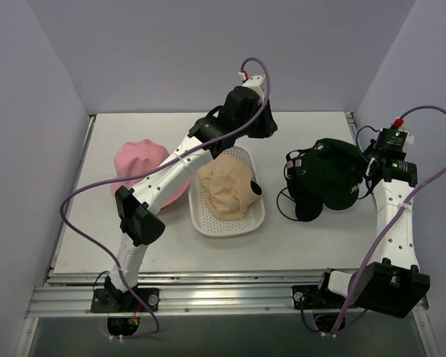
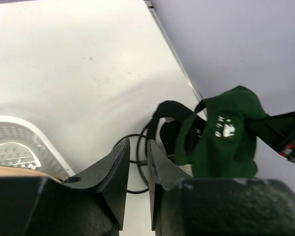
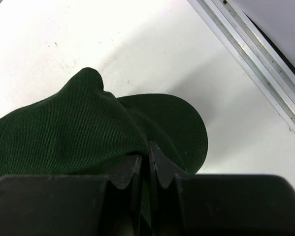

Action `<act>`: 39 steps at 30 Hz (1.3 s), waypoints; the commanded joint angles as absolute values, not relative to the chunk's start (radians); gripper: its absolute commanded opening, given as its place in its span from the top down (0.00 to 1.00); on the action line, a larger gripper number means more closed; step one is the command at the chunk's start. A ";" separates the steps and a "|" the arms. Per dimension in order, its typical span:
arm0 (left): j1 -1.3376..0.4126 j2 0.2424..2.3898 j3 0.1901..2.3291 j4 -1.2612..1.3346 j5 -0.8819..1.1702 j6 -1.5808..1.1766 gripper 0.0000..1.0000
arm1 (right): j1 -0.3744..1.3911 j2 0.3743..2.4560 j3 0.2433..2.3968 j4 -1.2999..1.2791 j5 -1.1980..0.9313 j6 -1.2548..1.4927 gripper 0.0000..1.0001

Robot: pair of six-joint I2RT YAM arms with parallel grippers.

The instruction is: Stack the hats

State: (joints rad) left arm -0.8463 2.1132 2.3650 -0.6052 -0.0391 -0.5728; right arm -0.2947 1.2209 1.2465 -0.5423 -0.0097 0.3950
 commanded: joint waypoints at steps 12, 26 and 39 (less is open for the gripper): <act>-0.856 2.129 2.404 -0.607 0.037 -0.459 0.67 | -0.287 1.118 1.197 -0.417 -0.126 0.319 0.92; -0.911 2.223 2.465 -0.580 0.107 -0.426 0.67 | -0.264 1.094 1.157 -0.406 -0.112 0.319 0.92; -0.920 2.289 2.503 -0.600 0.092 -0.423 0.65 | -0.247 1.085 1.144 -0.394 -0.100 0.316 0.92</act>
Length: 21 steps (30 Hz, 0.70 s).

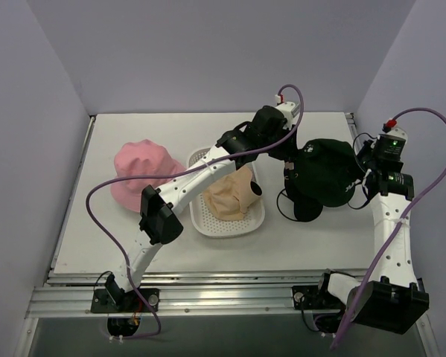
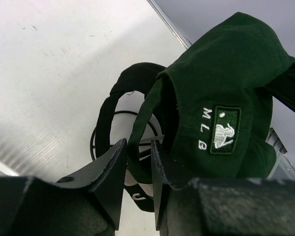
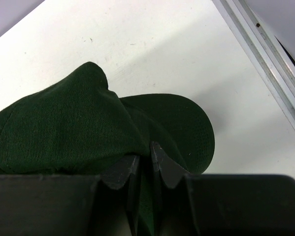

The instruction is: Stack the hats

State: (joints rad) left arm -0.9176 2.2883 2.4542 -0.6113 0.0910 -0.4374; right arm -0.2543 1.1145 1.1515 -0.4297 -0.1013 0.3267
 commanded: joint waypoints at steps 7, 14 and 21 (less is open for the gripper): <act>-0.920 2.270 2.470 -0.594 0.048 -0.429 0.83 | -0.245 1.085 1.132 -0.397 -0.080 0.325 0.92; -0.920 2.263 2.473 -0.614 0.018 -0.433 0.98 | -0.245 1.060 1.098 -0.410 -0.063 0.347 0.89; -0.920 2.263 2.476 -0.634 0.009 -0.454 0.98 | -0.245 1.020 1.043 -0.414 -0.028 0.382 0.88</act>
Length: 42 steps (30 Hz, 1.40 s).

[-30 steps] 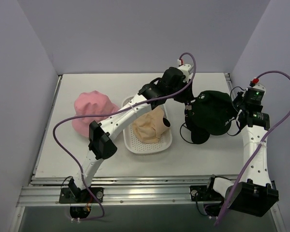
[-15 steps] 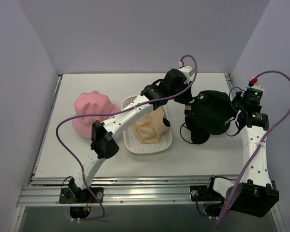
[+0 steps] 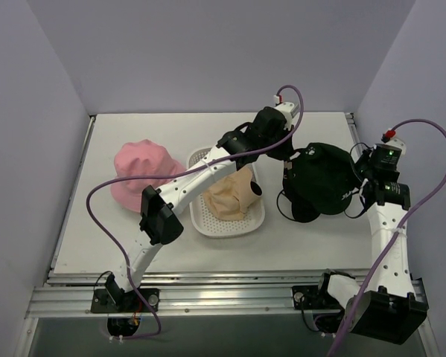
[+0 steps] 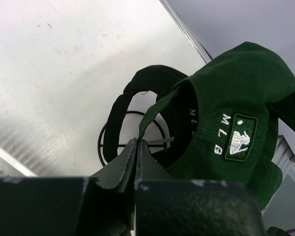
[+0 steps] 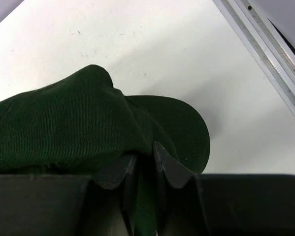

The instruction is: Stack the hats

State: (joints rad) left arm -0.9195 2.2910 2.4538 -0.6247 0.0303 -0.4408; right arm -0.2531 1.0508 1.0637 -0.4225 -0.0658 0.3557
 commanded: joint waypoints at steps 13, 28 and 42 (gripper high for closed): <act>-0.930 2.286 2.494 -0.676 -0.043 -0.466 0.98 | -0.245 0.976 0.914 -0.364 -0.037 0.433 0.66; -0.928 2.246 2.402 -0.701 -0.166 -0.477 0.94 | -0.244 1.074 0.895 -0.216 -0.094 0.480 0.54; -0.910 2.160 2.217 -0.571 -0.158 -0.526 0.94 | -0.245 1.239 0.990 -0.110 -0.143 0.462 0.50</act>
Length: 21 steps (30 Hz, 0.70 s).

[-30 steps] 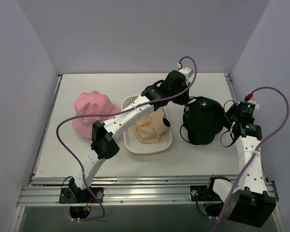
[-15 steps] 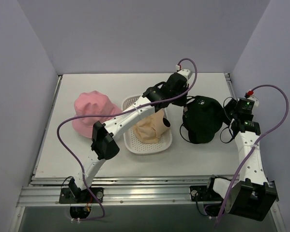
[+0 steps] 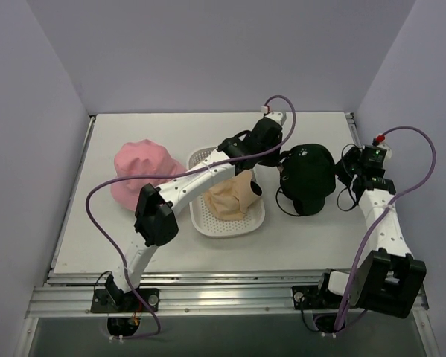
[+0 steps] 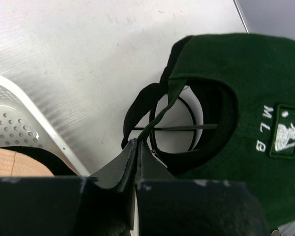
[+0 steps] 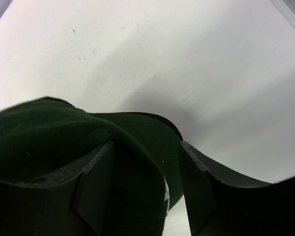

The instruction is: Stack the hats

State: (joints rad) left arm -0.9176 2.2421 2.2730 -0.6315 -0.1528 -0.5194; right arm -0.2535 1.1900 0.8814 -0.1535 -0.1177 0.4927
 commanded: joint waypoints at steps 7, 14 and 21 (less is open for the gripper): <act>-0.911 2.146 2.158 -0.512 -0.123 -0.537 0.91 | -0.256 1.203 1.013 -0.198 -0.106 0.439 0.50; -0.913 2.099 2.114 -0.494 -0.121 -0.534 0.91 | -0.273 1.080 0.951 -0.245 -0.094 0.463 0.49; -0.919 2.065 2.063 -0.463 -0.124 -0.538 0.90 | -0.273 1.045 0.783 -0.151 -0.166 0.521 0.50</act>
State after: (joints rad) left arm -0.9161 2.1288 2.0731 -0.5014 -0.1265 -0.5385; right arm -0.2676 1.0599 0.8692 -0.1864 -0.1299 0.4835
